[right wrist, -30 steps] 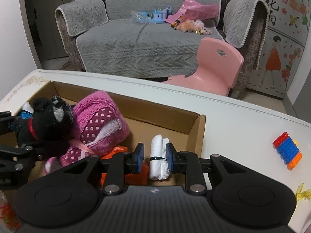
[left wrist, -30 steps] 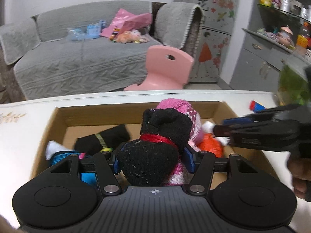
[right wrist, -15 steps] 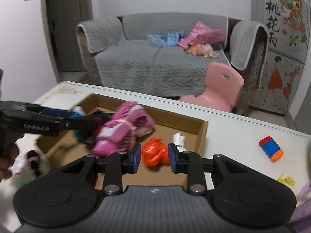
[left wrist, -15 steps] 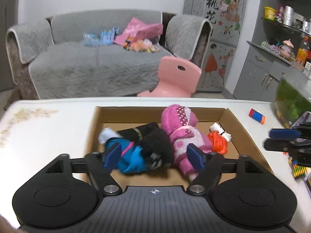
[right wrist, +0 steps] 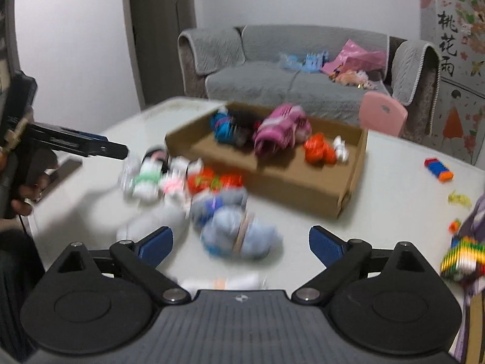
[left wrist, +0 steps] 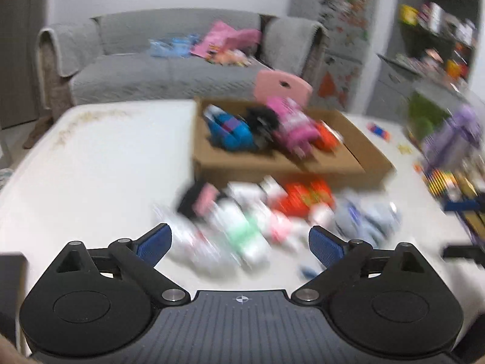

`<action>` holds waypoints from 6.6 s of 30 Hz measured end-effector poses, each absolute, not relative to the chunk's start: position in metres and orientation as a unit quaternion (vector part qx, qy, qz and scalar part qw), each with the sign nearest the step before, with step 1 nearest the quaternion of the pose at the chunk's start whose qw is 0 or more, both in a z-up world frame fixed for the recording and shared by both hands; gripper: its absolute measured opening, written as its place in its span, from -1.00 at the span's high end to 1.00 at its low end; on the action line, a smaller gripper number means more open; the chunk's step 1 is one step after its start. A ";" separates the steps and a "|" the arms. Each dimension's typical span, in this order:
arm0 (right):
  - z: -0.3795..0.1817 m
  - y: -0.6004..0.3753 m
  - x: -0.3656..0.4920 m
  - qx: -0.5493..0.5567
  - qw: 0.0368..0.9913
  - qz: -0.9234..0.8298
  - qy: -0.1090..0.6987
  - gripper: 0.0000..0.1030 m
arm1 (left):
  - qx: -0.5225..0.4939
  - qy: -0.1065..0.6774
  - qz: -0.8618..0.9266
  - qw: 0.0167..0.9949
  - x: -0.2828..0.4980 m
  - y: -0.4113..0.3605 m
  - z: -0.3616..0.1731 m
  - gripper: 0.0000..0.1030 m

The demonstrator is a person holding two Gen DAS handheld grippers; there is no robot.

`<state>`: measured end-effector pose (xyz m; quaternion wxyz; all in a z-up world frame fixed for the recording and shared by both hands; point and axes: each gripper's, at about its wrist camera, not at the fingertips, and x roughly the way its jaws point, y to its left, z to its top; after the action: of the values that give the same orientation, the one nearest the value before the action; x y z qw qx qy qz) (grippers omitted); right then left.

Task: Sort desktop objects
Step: 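Open both tools to release the socks and move back to the pile, then grasp the grey knit sock with the left tool while the right tool grasps the white rolled sock, then carry the grey knit sock and white rolled sock over the box, then open both tools to drop the socks into the box, then move both open tools back to the sock pile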

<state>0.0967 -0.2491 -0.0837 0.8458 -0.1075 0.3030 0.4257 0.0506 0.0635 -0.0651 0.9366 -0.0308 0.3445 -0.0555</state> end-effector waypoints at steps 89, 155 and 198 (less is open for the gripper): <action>-0.015 -0.243 0.145 -0.083 0.877 0.407 0.241 -0.35 | 0.030 0.306 -0.039 0.951 0.117 0.030 -0.013 0.02; -0.059 -0.153 0.264 -0.099 0.873 0.350 0.325 -0.63 | -0.008 0.345 -0.028 0.938 0.302 0.056 -0.016 -0.36; -0.160 -0.186 0.005 -0.119 0.862 0.400 0.287 -0.50 | -0.028 0.385 0.016 0.922 0.095 0.114 -0.106 -0.62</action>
<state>0.0052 -0.1859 -0.1601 0.8621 -0.1192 0.2874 0.4000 0.0946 0.1138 -0.1060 0.9224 -0.0276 0.3849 0.0158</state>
